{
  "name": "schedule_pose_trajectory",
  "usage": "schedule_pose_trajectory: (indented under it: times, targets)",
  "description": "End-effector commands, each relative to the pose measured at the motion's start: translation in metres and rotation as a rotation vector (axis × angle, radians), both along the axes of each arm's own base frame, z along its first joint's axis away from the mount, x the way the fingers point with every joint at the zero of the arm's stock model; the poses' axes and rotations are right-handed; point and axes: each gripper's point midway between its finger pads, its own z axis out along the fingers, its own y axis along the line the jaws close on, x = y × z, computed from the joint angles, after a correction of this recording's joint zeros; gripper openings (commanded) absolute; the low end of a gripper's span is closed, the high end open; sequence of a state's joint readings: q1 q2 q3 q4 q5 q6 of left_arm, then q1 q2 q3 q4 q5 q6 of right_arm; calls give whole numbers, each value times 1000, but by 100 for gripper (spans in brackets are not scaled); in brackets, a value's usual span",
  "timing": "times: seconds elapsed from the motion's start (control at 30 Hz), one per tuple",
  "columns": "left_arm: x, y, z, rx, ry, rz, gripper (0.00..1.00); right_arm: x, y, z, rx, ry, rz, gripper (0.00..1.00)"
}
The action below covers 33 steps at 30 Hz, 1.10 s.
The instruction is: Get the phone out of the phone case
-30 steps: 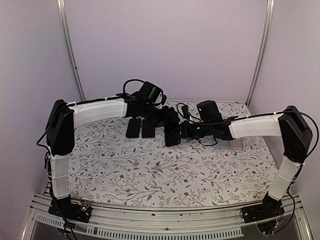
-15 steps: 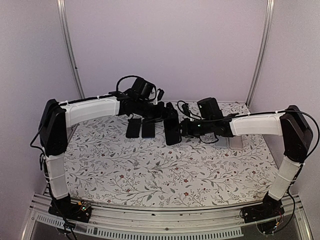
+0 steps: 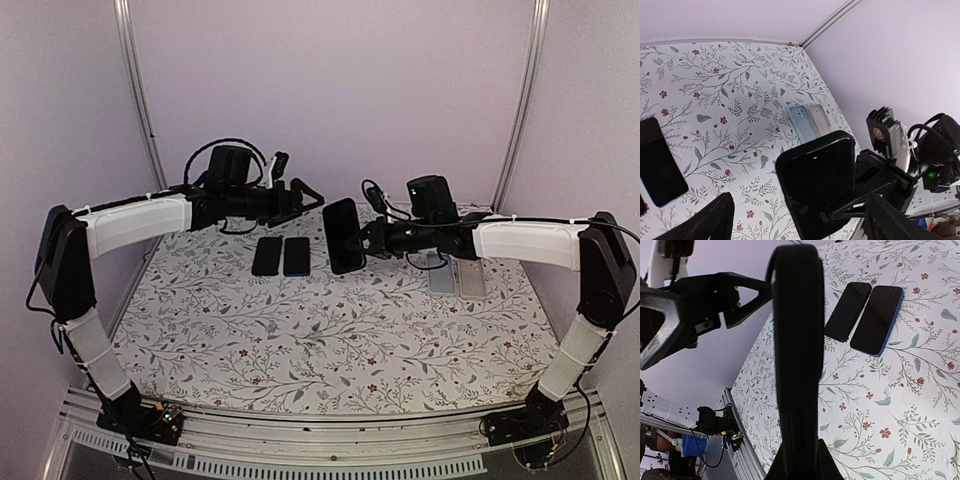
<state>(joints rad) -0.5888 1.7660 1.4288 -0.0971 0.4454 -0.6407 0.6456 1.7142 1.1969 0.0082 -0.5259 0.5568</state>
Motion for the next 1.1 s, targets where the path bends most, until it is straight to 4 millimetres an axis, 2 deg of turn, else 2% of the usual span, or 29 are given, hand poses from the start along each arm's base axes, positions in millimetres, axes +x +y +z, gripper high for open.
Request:
schedule_pose_trajectory:
  times: [0.0,0.17,0.37,0.67,0.83,1.07]
  targets:
    - [-3,7,24,-140,-49,-78,90,-9,6,76,163,-141,105,0]
    - [-15,-1,33,-252,-45,-184,88,-23,9,97,241,-147,191,0]
    - [-33,-13,45,-394,-36,-317,81,-29,7,109,304,-132,233,1]
    - [-50,-34,45,-455,-1,-420,61,-34,1,117,384,-98,272,2]
    - [-54,-43,46,-483,13,-446,38,-33,2,113,392,-77,277,2]
    - [-57,-45,50,-511,18,-465,19,-32,-2,104,386,-60,266,4]
